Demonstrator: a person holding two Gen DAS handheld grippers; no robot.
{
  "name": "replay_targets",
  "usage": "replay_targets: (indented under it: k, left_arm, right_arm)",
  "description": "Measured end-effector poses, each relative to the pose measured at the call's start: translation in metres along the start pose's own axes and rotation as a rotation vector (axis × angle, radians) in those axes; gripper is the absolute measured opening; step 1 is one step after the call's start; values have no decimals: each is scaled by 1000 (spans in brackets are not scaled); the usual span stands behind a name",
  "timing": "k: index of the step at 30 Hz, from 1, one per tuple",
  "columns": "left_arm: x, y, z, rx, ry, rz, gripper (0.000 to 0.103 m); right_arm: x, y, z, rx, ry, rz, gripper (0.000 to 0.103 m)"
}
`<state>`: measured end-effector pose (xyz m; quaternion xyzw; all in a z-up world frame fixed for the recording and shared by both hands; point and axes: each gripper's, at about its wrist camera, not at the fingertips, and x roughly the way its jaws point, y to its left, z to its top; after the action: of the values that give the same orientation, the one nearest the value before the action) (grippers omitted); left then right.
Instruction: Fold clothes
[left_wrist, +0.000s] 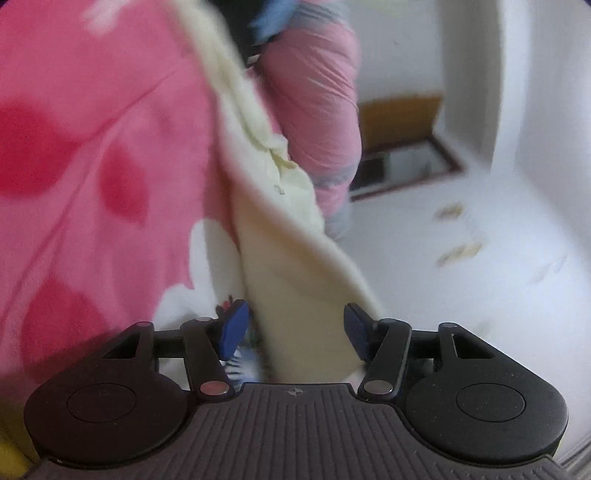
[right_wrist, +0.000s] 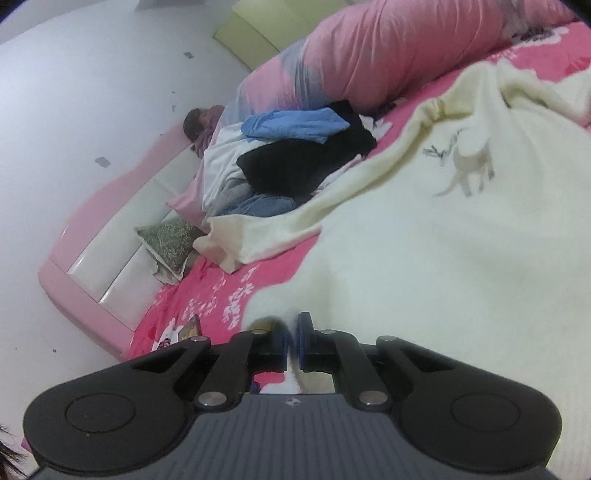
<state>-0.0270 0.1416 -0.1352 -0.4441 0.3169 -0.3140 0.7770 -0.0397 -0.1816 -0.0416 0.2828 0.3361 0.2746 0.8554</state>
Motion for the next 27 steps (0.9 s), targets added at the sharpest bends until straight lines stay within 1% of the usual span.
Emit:
replay_targets:
  k: [1, 3, 5, 6, 9, 11, 12, 14, 20, 22, 24, 25, 27]
  left_arm:
    - [3, -13, -3, 91, 7, 35, 67]
    - [16, -41, -13, 280, 28, 99, 68]
    - [35, -64, -24, 439, 49, 170, 69]
    - [44, -72, -31, 506, 65, 205, 69]
    - [61, -81, -55, 664, 86, 330, 69]
    - [73, -86, -69, 758, 86, 413, 69]
    - [80, -87, -72, 785, 74, 450, 69]
    - [87, -88, -73, 802, 49, 492, 66]
    - [80, -89, -67, 806, -39, 522, 60]
    - [80, -90, -67, 810, -54, 535, 60]
    - [80, -91, -68, 816, -68, 548, 60]
    - [81, -90, -69, 821, -73, 559, 60]
    - [84, -89, -72, 832, -73, 582, 58]
  right_arm:
    - [2, 0, 1, -6, 7, -11, 6]
    - [5, 1, 2, -25, 23, -28, 8]
    - [6, 4, 3, -59, 30, -44, 8]
    - [6, 6, 3, -77, 30, -53, 9]
    - [3, 8, 0, -114, 37, -78, 11]
    - [1, 9, -2, -136, 43, -96, 18]
    - [0, 9, -3, -147, 45, -105, 20]
    - [-1, 9, -6, -169, 51, -124, 25]
    - [-7, 16, -12, -297, 43, -171, 25]
    - [-6, 20, -13, -346, 23, -194, 22]
    - [-5, 23, -12, -373, -10, -199, 12]
    - [-5, 25, -11, -376, -29, -196, 9]
    - [-5, 26, -8, -384, -42, -196, 9]
